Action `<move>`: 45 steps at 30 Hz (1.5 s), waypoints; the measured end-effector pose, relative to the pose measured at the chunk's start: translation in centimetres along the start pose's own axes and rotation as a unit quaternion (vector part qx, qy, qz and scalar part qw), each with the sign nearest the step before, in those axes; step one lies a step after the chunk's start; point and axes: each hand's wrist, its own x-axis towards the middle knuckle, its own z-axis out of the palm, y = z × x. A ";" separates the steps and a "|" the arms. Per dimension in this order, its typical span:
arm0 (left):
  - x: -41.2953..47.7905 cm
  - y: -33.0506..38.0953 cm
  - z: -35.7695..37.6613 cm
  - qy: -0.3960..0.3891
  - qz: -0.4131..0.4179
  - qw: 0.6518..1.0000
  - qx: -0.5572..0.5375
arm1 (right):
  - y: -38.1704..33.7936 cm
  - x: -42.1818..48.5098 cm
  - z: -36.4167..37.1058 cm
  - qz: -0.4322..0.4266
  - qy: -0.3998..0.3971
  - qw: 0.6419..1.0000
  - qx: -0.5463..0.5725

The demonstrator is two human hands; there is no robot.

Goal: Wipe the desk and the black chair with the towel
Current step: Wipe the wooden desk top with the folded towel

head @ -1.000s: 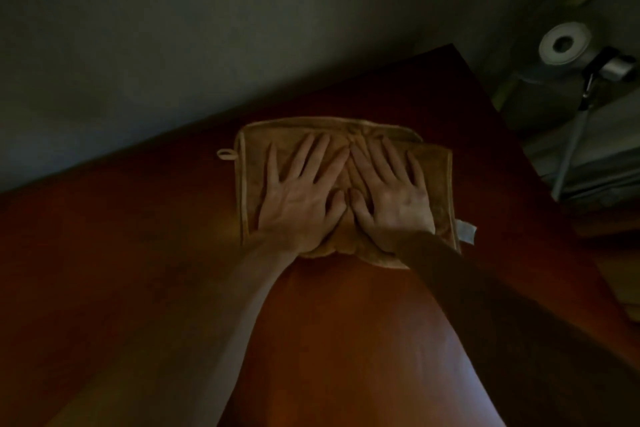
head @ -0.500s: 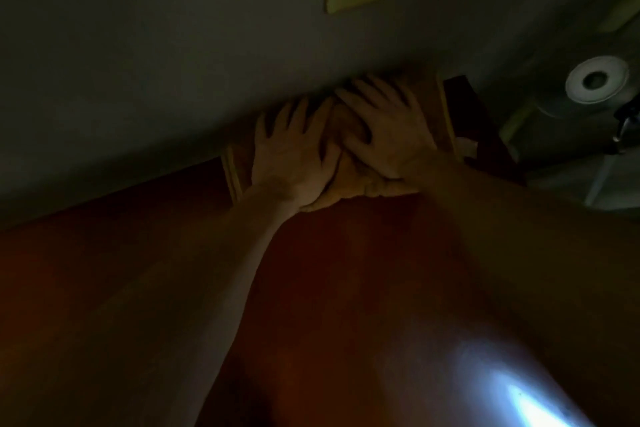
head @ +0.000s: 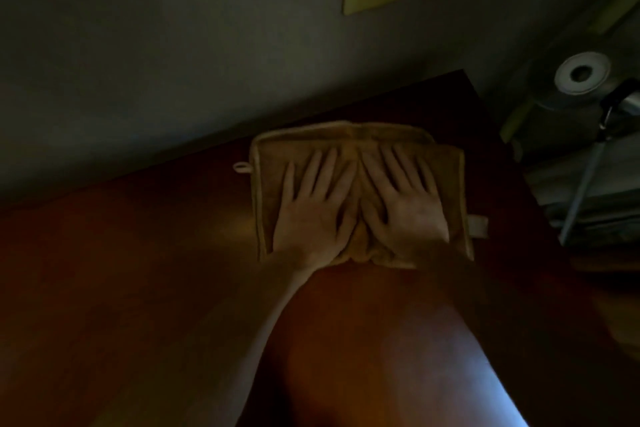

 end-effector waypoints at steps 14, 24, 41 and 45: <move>-12.0 3.1 0.5 -0.059 0.193 0.978 0.051 | -8.7 -19.8 2.4 0.205 0.068 0.974 0.070; -5.0 3.0 -0.1 -0.072 0.318 0.943 0.063 | -8.0 -18.1 2.3 0.249 0.037 0.966 0.067; 20.7 6.8 1.4 0.013 0.279 0.960 -0.006 | 9.2 3.2 -1.4 0.295 0.056 0.954 0.028; 23.7 7.3 1.1 0.012 0.269 0.963 -0.009 | 12.0 6.1 -2.3 0.278 0.060 0.958 0.018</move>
